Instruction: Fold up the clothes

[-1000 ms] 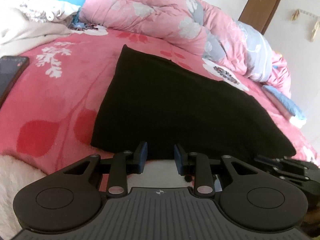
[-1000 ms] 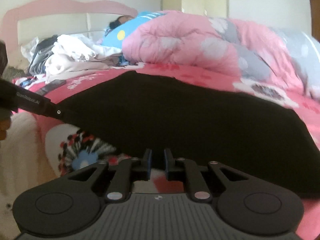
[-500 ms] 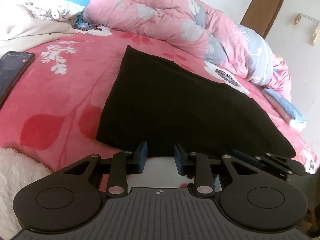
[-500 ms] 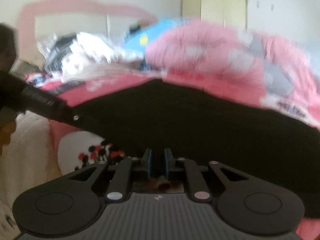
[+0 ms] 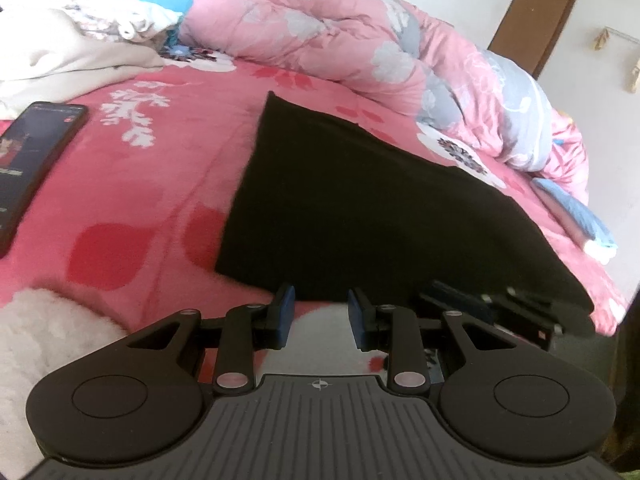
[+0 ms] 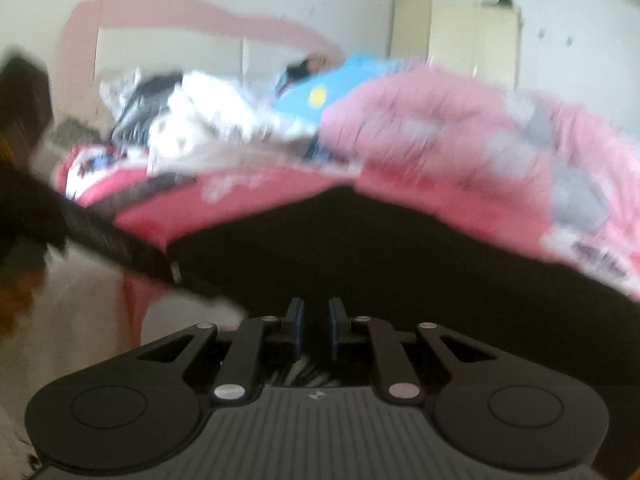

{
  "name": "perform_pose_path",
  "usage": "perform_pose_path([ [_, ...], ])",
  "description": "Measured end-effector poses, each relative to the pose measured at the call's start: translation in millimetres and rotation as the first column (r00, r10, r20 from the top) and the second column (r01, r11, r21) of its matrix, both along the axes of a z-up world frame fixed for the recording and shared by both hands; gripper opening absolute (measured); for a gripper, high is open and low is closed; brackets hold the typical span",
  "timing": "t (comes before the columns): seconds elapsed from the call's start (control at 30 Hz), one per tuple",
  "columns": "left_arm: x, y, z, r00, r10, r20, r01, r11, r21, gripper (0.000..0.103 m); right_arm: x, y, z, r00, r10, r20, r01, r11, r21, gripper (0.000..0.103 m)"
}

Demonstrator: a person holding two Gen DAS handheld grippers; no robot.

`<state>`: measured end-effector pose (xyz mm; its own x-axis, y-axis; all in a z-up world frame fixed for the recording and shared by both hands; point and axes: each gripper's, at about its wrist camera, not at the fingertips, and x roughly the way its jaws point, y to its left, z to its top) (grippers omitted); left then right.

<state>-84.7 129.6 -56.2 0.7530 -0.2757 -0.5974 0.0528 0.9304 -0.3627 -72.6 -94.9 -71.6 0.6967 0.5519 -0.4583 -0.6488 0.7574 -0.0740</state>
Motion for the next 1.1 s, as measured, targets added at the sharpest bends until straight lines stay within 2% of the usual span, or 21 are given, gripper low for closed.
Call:
perform_pose_path([
  [0.1,-4,8,5,1.0,0.017,0.023,-0.017,1.0,0.002,0.029,-11,-10,-5,1.0,0.004,-0.003,-0.003,1.0,0.006,0.013],
  [0.23,-5,18,7,0.998,0.036,0.041,-0.037,0.999,0.011,0.029,-20,-20,14,0.999,0.008,-0.048,-0.007,1.0,0.003,0.013],
  [0.33,-5,24,5,0.997,0.073,0.036,-0.074,0.997,0.012,0.029,-11,-8,33,0.999,0.028,-0.017,-0.027,0.997,0.066,0.013],
  [0.4,-5,29,2,0.995,0.101,0.028,-0.101,0.995,0.007,0.029,-1,12,35,0.999,0.035,0.022,-0.037,0.997,0.073,0.013],
  [0.47,-5,33,0,0.992,0.125,0.015,-0.125,0.992,-0.001,0.029,9,31,26,0.999,0.044,0.016,-0.045,0.997,0.07,0.013],
  [0.53,-6,37,-3,0.99,0.139,0.008,-0.139,0.99,-0.016,0.029,18,45,4,0.998,0.047,-0.035,-0.046,0.998,0.038,0.013],
  [0.6,-7,39,-4,0.99,0.142,0.009,-0.142,0.99,-0.021,0.029,6,44,-11,0.999,0.035,0.009,-0.035,0.999,0.04,0.014],
  [0.83,-10,44,-2,0.987,0.161,0.011,-0.16,0.987,-0.024,0.029,-14,25,9,0.996,0.073,-0.056,-0.071,0.997,0.039,0.014],
  [0.97,-15,47,3,0.981,0.194,0.009,-0.194,0.981,-0.019,0.029,1,44,28,0.994,0.106,-0.014,-0.104,0.99,0.093,0.014],
  [1.03,-18,51,6,0.977,0.213,0.01,-0.213,0.977,-0.015,0.029,7,62,24,0.99,0.139,0.007,-0.139,0.987,0.085,0.014],
  [1.1,-22,55,10,0.973,0.232,0.017,-0.232,0.973,-0.007,0.029,9,80,12,0.984,0.178,-0.017,-0.176,0.983,0.06,0.014],
])
